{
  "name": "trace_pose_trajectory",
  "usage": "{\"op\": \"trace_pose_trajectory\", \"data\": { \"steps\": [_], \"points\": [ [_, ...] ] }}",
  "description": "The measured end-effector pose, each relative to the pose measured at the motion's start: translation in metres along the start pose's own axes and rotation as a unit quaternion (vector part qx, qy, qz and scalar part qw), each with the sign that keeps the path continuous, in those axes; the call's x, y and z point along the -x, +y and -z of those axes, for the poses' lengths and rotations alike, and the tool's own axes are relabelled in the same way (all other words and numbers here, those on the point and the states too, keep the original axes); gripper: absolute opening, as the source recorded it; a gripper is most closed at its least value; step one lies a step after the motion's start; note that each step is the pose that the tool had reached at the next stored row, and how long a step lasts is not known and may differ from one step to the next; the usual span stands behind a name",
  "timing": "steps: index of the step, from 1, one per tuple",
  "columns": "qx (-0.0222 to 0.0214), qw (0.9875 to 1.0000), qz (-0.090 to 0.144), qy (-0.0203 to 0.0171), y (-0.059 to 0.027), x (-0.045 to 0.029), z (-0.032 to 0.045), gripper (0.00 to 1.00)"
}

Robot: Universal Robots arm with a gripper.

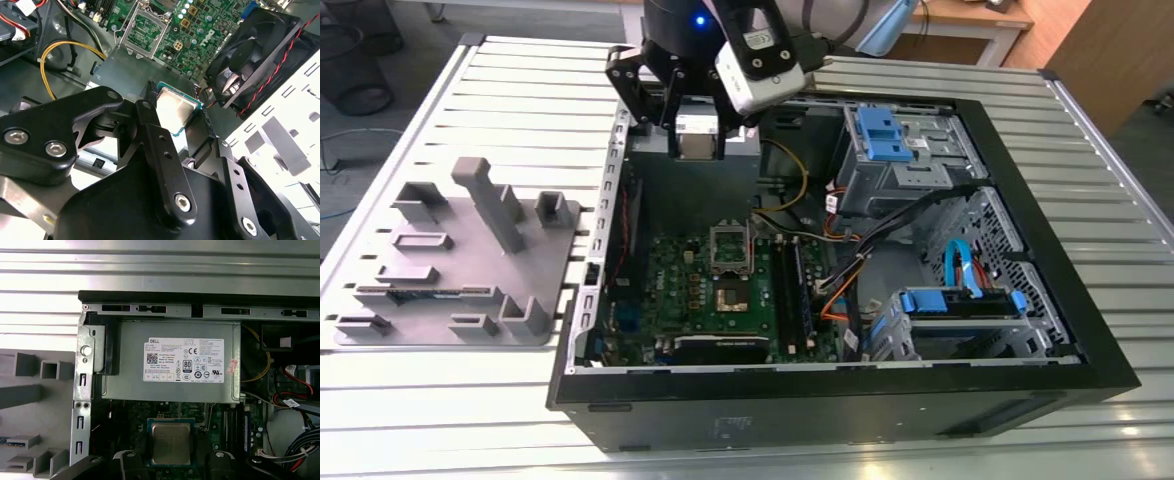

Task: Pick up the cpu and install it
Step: 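Pick up the cpu and move it towards the insertion slot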

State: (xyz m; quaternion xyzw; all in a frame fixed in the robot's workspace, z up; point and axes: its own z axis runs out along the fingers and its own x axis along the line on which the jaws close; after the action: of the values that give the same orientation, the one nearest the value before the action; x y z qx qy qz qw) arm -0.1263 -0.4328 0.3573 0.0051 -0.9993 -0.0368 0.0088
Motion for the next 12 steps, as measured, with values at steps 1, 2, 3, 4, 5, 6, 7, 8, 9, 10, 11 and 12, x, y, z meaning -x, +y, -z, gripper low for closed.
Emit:
{"op": "trace_pose_trajectory", "data": {
  "steps": [1,2,3,4,5,6,7,8,9,10,11,12],
  "points": [
    [0.0,1.0,0.0,0.0,0.0,0.0,0.0,0.47],
    [0.0,1.0,0.0,0.0,-0.0003,0.0001,0.0,0.47],
    [0.0,1.0,0.0,0.0,-0.0008,0.0003,-0.0003,0.47],
    [0.0,1.0,0.0,0.0,-0.0013,0.0005,-0.0009,0.47],
    [0.0,1.0,0.0,0.0001,-0.0019,0.0007,-0.0014,0.47],
    [0.0,1.0,0.0,0.0001,-0.0024,0.0009,-0.0021,0.47],
    [0.0,1.0,0.0,0.0,-0.0029,0.0011,-0.0029,0.47],
    [0.0,1.0,0.0,0.0,-0.0035,0.0013,-0.0038,0.47],
    [0.0,1.0,0.0,0.0001,-0.0039,0.0018,-0.0046,0.47],
    [0.0,1.0,0.0,0.0002,-0.0043,0.0023,-0.0055,0.47],
    [0.0,1.0,0.0,0.0003,-0.0048,0.0029,-0.0064,0.47],
    [0.0,1.0,0.0,0.0004,-0.0053,0.0035,-0.0074,0.47]
  ]
}}
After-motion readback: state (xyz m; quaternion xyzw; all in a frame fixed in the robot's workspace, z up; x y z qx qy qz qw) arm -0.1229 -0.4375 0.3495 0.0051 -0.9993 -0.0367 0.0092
